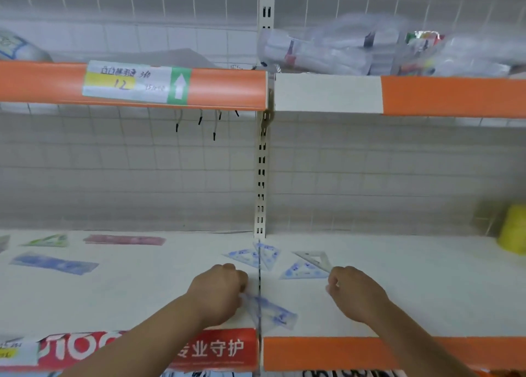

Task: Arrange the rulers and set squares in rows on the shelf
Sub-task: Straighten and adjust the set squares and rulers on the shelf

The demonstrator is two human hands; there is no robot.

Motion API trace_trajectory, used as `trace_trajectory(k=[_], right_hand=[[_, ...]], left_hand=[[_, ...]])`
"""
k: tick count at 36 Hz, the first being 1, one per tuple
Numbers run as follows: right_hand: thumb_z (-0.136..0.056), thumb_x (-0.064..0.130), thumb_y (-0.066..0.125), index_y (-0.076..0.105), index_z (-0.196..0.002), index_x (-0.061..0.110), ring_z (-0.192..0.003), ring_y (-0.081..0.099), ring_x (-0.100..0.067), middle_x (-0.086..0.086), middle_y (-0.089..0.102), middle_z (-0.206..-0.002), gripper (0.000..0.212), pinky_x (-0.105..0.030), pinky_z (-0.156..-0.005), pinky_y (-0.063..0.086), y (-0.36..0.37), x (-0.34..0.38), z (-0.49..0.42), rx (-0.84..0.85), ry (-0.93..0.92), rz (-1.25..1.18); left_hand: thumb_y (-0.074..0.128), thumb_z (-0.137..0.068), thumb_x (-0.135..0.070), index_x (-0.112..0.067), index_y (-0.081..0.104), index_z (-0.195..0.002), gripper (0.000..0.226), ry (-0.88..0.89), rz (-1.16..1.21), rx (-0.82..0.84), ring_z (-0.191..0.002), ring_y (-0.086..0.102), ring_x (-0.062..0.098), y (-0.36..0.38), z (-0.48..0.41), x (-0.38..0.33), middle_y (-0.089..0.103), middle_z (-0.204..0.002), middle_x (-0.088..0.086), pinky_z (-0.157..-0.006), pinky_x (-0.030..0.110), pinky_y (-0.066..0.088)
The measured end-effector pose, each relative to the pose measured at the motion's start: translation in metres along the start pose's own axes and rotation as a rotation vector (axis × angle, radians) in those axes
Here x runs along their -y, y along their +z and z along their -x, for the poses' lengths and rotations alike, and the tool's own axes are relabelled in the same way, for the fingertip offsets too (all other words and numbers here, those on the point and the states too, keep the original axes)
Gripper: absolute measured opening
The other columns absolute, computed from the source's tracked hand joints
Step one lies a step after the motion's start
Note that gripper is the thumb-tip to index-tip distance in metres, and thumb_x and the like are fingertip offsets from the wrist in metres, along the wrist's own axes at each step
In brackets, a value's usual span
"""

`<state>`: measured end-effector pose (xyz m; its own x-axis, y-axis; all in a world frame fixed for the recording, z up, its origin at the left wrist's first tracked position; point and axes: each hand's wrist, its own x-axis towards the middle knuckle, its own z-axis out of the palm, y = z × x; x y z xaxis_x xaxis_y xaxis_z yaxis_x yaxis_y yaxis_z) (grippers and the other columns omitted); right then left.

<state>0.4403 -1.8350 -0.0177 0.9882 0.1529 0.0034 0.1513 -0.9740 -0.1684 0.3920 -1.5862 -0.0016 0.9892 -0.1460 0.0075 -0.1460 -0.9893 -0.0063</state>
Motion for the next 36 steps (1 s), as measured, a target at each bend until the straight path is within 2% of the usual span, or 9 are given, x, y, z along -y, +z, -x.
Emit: trace_trajectory(k=[4, 10, 24, 31, 33, 36], right_hand=[[-0.099, 0.034, 0.04, 0.056, -0.113, 0.019, -0.103, 0.058, -0.018, -0.001, 0.056, -0.114, 0.026, -0.03, -0.086, 0.048, -0.004, -0.005, -0.011, -0.01, 0.026, 0.005], [-0.097, 0.026, 0.041, 0.057, -0.112, 0.018, -0.104, 0.059, -0.017, -0.001, 0.058, -0.114, 0.023, -0.027, -0.085, 0.046, -0.007, -0.007, -0.032, -0.057, 0.082, 0.023], [-0.095, 0.02, 0.044, 0.057, -0.111, 0.018, -0.104, 0.058, -0.018, -0.003, 0.055, -0.114, 0.021, -0.027, -0.084, 0.046, 0.007, -0.01, -0.065, -0.073, 0.077, 0.006], [-0.098, 0.026, 0.04, 0.058, -0.112, 0.016, -0.098, 0.056, -0.017, -0.002, 0.053, -0.109, 0.025, -0.027, -0.083, 0.045, 0.001, -0.014, -0.085, -0.075, -0.045, -0.024], [-0.097, 0.032, 0.045, 0.057, -0.115, 0.02, -0.094, 0.049, -0.014, 0.003, 0.044, -0.104, 0.025, -0.026, -0.084, 0.044, 0.002, -0.013, -0.089, -0.042, -0.114, -0.077], [-0.091, 0.038, 0.055, 0.056, -0.121, 0.027, -0.101, 0.046, -0.014, 0.005, 0.039, -0.107, 0.032, -0.029, -0.09, 0.042, 0.002, -0.009, -0.093, 0.07, -0.208, -0.142]], left_hand=[[0.05, -0.094, -0.028, -0.023, 0.057, -0.12, 0.027, -0.014, 0.011, -0.012, -0.116, 0.05, 0.019, -0.001, -0.019, 0.013, 0.052, -0.126, 0.001, -0.09, 0.03, 0.044], [0.048, -0.095, -0.031, -0.021, 0.056, -0.12, 0.028, -0.02, 0.001, -0.022, -0.116, 0.05, 0.02, -0.003, -0.048, 0.028, 0.052, -0.124, 0.002, -0.088, 0.029, 0.044], [0.044, -0.094, -0.034, -0.019, 0.054, -0.124, 0.035, -0.063, 0.008, 0.011, -0.117, 0.048, 0.021, 0.01, -0.094, 0.037, 0.05, -0.125, 0.003, -0.093, 0.031, 0.046], [0.045, -0.094, -0.047, -0.018, 0.046, -0.132, 0.048, -0.167, 0.047, 0.027, -0.123, 0.042, 0.022, 0.012, -0.107, 0.035, 0.046, -0.13, 0.005, -0.098, 0.032, 0.042], [0.045, -0.093, -0.053, -0.016, 0.044, -0.134, 0.055, -0.209, 0.069, 0.041, -0.124, 0.04, 0.023, 0.012, -0.111, 0.034, 0.045, -0.13, 0.006, -0.099, 0.032, 0.041], [0.047, -0.085, -0.068, -0.016, 0.045, -0.132, 0.071, -0.264, 0.118, 0.09, -0.123, 0.039, 0.025, 0.018, -0.115, 0.032, 0.044, -0.129, 0.007, -0.099, 0.033, 0.04]])
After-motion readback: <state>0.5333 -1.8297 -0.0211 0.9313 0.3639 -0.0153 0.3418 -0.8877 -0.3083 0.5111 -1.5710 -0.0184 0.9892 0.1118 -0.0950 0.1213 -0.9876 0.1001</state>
